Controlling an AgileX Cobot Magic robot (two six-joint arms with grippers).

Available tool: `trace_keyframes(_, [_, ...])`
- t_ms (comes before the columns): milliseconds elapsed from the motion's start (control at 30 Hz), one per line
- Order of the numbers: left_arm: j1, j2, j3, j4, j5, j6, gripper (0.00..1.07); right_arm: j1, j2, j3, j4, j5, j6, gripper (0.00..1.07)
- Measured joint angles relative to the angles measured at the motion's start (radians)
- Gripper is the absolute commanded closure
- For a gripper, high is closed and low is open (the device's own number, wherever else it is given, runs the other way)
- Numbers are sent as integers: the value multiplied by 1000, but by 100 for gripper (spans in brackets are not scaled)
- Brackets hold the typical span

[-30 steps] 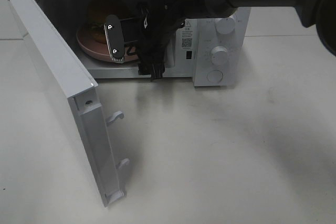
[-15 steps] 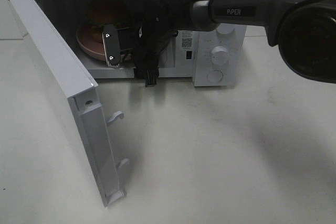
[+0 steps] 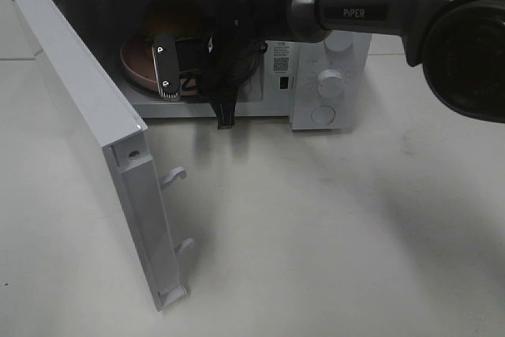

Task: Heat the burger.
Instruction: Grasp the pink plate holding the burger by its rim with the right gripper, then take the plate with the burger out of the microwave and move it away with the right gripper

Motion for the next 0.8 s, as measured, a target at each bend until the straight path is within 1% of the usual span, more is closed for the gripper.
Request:
trace_keyframes(300, [0,0,0,0,0,0,6,-3,-1,-2,-21,3,-1,107])
trace_keyframes(433, [0,0,0,0,0,0,6,-2,-10,14,-23,0,-29,107])
trace_keyframes(500, [0,0,0,0,0,0,6,0,-47,70,-25,-1,-98,107])
trace_keyframes(600, [0,0,0,0,0,0,6,0,-55,87,-24,-2,-116,107])
trace_keyframes(667, [0,0,0,0,0,0,6,0,-105,163,-21,-23,-181,107])
trace_keyframes(700, [0,0,0,0,0,0,6,0,-105,163,-21,-23,-181,107])
trace_keyframes(733, [0,0,0,0,0,0,6,0,-114,181,-21,-31,-188,107])
trace_keyframes(767, [0,0,0,0,0,0,6,1,-143,232,-19,-61,-204,107])
trace_keyframes(800, [0,0,0,0,0,0,6,1,-143,232,-19,-61,-204,107])
